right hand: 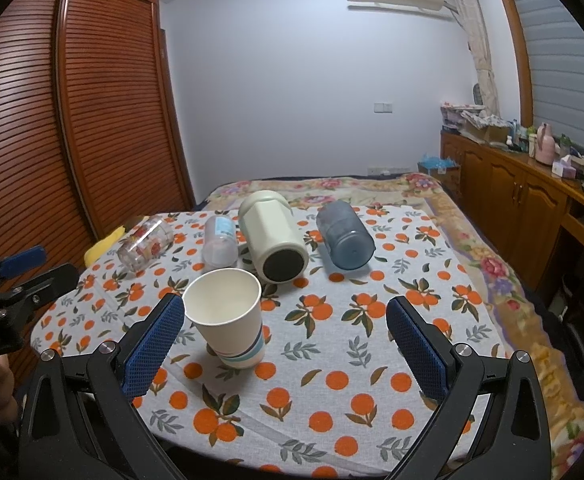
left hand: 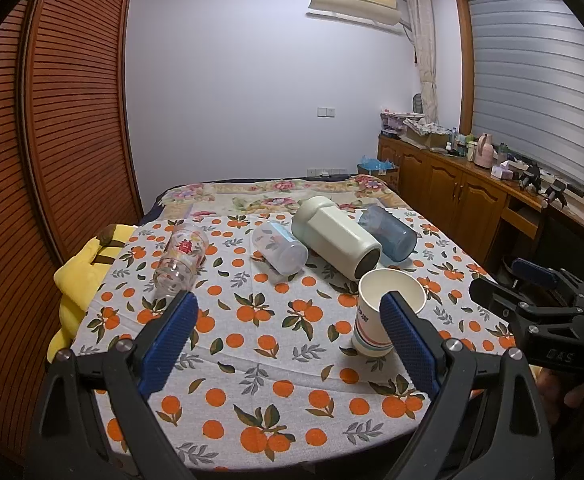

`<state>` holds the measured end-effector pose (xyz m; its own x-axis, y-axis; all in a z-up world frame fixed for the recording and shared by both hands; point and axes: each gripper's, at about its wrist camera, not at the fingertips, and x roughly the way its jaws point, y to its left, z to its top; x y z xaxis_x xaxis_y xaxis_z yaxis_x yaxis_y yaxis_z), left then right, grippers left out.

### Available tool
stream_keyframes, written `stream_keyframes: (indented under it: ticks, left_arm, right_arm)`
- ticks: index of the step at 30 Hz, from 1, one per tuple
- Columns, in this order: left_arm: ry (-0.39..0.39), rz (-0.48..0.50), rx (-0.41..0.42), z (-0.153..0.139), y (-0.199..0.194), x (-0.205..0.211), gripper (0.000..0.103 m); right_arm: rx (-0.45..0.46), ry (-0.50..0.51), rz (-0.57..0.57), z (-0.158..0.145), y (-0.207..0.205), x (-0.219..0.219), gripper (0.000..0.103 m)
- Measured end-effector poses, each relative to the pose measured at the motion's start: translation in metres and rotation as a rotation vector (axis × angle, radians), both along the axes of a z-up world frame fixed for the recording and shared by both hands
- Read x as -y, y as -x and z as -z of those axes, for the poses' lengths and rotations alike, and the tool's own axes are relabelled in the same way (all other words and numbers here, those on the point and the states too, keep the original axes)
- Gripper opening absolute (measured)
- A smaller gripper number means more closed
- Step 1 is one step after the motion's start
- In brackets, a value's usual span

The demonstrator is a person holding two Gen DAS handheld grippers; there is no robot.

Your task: Flip cup upright

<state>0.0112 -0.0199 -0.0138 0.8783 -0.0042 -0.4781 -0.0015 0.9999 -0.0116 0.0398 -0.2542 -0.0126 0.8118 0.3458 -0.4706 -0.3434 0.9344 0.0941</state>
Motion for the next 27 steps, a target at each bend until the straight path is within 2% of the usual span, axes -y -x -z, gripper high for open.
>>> stream_keyframes:
  ticks: [27]
  left_arm:
    - [0.0,0.002,0.006,-0.0012,0.0014,0.0007,0.093]
  right_arm:
    - [-0.001,-0.002,0.0,-0.0001,-0.0006,0.0021,0.103]
